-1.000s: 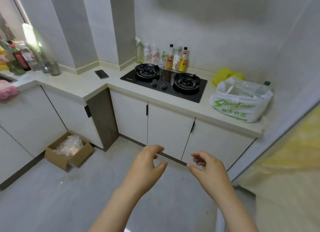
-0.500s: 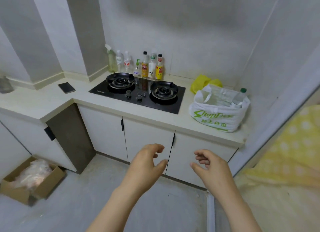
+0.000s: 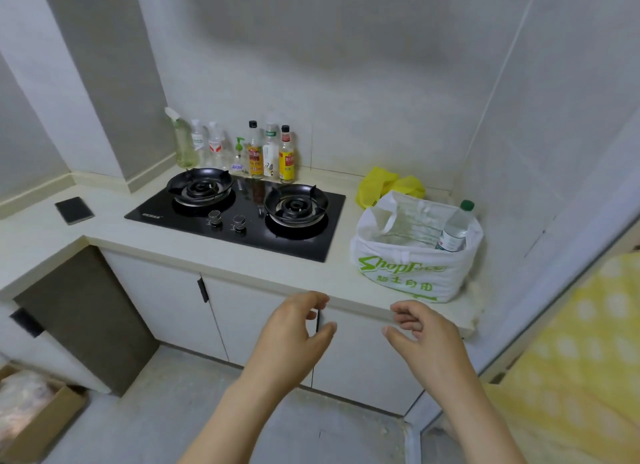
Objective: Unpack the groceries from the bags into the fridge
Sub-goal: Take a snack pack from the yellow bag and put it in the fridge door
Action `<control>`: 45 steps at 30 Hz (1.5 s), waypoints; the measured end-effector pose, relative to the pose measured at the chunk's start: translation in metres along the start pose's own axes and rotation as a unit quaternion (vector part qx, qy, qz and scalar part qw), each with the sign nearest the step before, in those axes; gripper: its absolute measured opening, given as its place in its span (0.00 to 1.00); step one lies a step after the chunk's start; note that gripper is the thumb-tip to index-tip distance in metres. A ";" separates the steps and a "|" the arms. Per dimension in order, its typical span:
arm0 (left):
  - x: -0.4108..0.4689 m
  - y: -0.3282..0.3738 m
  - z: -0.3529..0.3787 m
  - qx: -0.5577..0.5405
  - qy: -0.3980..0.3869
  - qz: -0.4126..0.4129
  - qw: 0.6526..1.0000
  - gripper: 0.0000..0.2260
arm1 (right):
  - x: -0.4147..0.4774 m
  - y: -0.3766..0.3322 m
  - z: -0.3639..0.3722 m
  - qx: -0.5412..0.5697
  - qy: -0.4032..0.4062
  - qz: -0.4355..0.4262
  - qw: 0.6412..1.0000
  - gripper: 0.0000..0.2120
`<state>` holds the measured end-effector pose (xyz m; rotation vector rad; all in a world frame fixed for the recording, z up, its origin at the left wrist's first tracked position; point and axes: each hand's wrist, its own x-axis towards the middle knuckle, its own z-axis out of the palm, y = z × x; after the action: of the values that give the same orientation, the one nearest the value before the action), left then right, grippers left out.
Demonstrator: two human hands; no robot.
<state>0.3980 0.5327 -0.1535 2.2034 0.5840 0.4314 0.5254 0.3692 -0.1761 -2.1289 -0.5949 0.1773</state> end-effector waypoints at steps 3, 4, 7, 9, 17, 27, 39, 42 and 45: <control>0.036 0.001 0.010 -0.009 -0.014 0.010 1.000 0.16 | 0.031 0.005 -0.003 -0.002 0.017 0.008 1.000 0.13; 0.049 0.001 0.013 -0.013 -0.017 0.013 1.000 0.16 | 0.041 0.006 -0.003 -0.002 0.022 0.011 1.000 0.13; 0.088 -0.001 0.019 -0.025 -0.020 0.018 0.999 0.16 | 0.075 0.006 -0.002 0.001 0.040 0.016 0.999 0.13; 0.116 -0.001 0.020 -0.027 -0.023 0.027 0.999 0.16 | 0.099 0.004 -0.002 0.006 0.049 0.020 0.999 0.12; 0.208 -0.006 0.023 -0.035 -0.049 0.051 0.997 0.16 | 0.176 0.000 0.005 0.000 0.068 0.048 0.997 0.13; 0.287 -0.013 0.055 -0.031 -0.081 0.045 0.995 0.16 | 0.250 0.027 -0.002 -0.015 0.065 0.063 0.996 0.13; 0.404 0.015 0.103 -0.001 -0.045 0.036 0.998 0.16 | 0.393 0.066 -0.033 -0.005 0.042 0.035 0.998 0.13; 0.421 0.018 0.119 0.008 -0.046 0.025 0.999 0.16 | 0.418 0.078 -0.038 -0.012 0.030 0.029 0.999 0.13; 0.437 0.016 0.133 0.015 -0.049 0.013 0.999 0.16 | 0.439 0.089 -0.041 -0.022 0.017 0.027 0.999 0.13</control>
<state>0.8318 0.6765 -0.1745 2.2488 0.5112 0.3283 0.9536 0.5049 -0.1830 -2.1885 -0.5269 0.1595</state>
